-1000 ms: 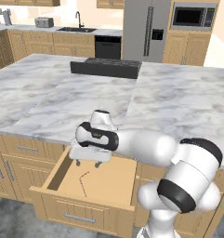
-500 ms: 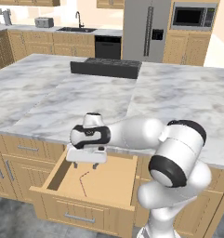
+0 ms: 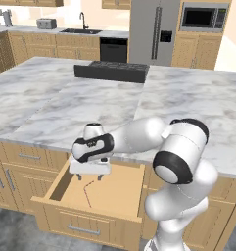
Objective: Take a straw from the drawer in front and place it inside the glass cup on the dining counter.
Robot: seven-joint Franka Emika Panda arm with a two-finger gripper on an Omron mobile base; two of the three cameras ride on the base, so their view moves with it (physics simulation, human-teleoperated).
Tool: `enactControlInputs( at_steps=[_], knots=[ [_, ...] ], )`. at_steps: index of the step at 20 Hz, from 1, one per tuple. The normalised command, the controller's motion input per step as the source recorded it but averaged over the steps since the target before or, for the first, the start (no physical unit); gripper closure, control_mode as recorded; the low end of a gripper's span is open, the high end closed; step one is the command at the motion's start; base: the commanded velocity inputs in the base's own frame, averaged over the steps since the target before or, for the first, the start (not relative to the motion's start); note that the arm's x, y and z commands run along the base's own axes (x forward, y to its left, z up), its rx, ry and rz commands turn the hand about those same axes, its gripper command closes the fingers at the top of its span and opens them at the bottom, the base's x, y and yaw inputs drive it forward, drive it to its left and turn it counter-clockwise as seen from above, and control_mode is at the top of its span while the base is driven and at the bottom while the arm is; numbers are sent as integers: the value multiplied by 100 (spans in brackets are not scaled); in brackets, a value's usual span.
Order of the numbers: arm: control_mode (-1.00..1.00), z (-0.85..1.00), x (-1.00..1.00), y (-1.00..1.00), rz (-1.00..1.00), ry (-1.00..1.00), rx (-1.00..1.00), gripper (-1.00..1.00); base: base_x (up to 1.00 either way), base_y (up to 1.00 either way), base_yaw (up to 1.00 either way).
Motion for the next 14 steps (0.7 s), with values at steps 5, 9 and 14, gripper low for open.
enactControlInputs(
  at_steps=[5,9,14],
  knots=[
    [-100,-15,5,0,-3,0,-2,-100,0,0,0],
    [-100,-16,17,0,-2,0,-3,-100,0,0,0],
    [-100,-14,24,0,-2,0,-2,-100,0,0,0]
  ],
)
